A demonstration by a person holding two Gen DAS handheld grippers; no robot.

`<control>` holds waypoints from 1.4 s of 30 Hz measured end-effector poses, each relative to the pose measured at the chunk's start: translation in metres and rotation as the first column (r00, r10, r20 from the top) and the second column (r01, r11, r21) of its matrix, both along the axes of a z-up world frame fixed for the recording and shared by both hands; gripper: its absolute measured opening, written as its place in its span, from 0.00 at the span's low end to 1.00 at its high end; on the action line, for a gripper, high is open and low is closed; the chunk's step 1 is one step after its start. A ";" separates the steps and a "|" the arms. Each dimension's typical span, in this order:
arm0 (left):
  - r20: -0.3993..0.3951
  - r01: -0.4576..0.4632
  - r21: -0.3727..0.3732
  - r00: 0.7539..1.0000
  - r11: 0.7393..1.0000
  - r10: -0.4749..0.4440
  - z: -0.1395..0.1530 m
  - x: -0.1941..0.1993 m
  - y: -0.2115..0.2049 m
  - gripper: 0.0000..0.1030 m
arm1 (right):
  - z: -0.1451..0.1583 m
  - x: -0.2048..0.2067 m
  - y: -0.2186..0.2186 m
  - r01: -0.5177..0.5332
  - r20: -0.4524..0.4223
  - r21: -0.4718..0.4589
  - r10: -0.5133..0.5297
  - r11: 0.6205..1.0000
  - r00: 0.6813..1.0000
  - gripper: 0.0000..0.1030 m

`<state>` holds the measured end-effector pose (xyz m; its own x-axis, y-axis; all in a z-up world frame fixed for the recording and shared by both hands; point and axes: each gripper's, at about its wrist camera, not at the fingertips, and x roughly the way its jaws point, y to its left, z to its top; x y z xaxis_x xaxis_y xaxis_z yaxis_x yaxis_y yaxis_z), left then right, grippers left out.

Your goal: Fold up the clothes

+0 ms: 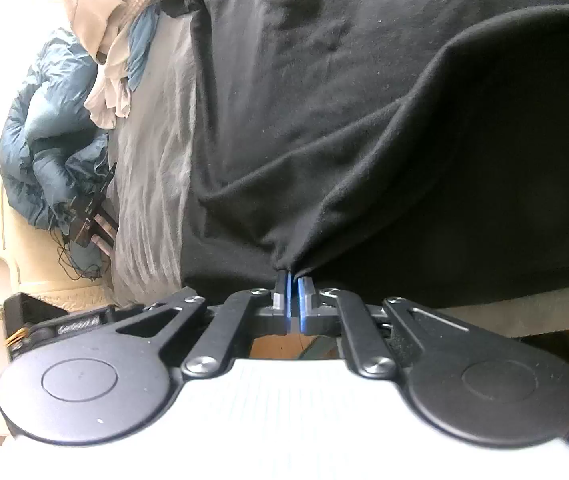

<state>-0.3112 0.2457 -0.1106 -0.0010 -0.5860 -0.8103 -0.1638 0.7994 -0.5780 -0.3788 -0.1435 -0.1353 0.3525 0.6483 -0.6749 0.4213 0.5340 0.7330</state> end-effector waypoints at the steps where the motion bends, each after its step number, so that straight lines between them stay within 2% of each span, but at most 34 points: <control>1: -0.011 -0.011 0.005 1.000 1.000 0.011 -0.007 0.001 0.004 0.02 | -0.001 0.000 0.002 -0.005 -0.003 -0.001 0.005 1.000 1.000 0.04; 6: 0.000 0.034 0.100 0.999 0.994 -0.034 -0.029 0.006 0.012 0.02 | -0.013 0.003 0.011 -0.012 -0.027 -0.016 0.012 1.000 1.000 0.04; 9: 0.057 0.125 0.156 0.989 0.980 -0.135 -0.023 0.007 0.001 0.02 | -0.019 0.002 0.014 -0.003 -0.038 -0.018 0.002 1.000 0.999 0.04; 12: 0.115 0.225 0.219 0.960 0.949 -0.254 -0.015 0.008 -0.014 0.02 | -0.020 0.000 0.018 -0.006 -0.042 -0.021 0.006 1.000 0.999 0.04; 16: 0.160 0.329 0.316 0.906 0.890 -0.392 -0.011 0.005 -0.036 0.03 | -0.019 -0.002 0.022 -0.027 -0.042 -0.050 0.025 0.998 0.999 0.04; 18: 0.157 0.343 0.338 0.898 0.877 -0.412 -0.013 0.006 -0.041 0.04 | -0.019 -0.004 0.022 -0.039 -0.043 -0.075 0.036 0.996 0.998 0.04; 21: 0.145 0.354 0.355 0.893 0.865 -0.425 -0.017 0.009 -0.047 0.06 | -0.016 -0.011 0.023 -0.092 -0.045 -0.144 0.087 0.985 0.995 0.04; 25: 0.130 0.369 0.378 0.887 0.849 -0.444 -0.023 0.014 -0.056 0.09 | 0.007 -0.031 0.006 -0.137 -0.008 -0.262 0.140 0.955 0.990 0.04; 29: 0.113 0.384 0.401 0.880 0.832 -0.461 -0.029 0.018 -0.064 0.11 | 0.032 -0.071 -0.051 -0.050 -0.014 -0.423 0.048 0.905 0.999 0.04; 30: 0.107 0.387 0.408 0.879 0.827 -0.464 -0.030 0.019 -0.068 0.11 | 0.039 -0.082 -0.066 -0.034 -0.012 -0.480 0.033 0.876 0.999 0.04; 31: 0.100 0.390 0.413 0.879 0.823 -0.467 -0.032 0.021 -0.071 0.11 | 0.046 -0.091 -0.079 -0.037 -0.008 -0.554 0.040 0.832 0.999 0.04; 34: 0.088 0.396 0.427 0.876 0.813 -0.474 -0.034 0.024 -0.079 0.11 | 0.058 -0.106 -0.100 -0.129 -0.012 -0.751 0.181 0.648 0.983 0.05; 36: 0.082 0.398 0.434 0.876 0.809 -0.475 -0.035 0.026 -0.083 0.11 | 0.055 -0.109 -0.103 -0.210 -0.042 -0.826 0.314 0.524 0.949 0.05; 38: 0.077 0.398 0.440 0.877 0.805 -0.475 -0.036 0.028 -0.086 0.11 | 0.048 -0.112 -0.104 -0.281 -0.074 -0.863 0.445 0.419 0.892 0.05; 42: 0.073 0.390 0.457 0.880 0.800 -0.470 -0.038 0.027 -0.094 0.11 | 0.037 -0.111 -0.092 -0.355 -0.096 -0.872 0.594 0.336 0.798 0.09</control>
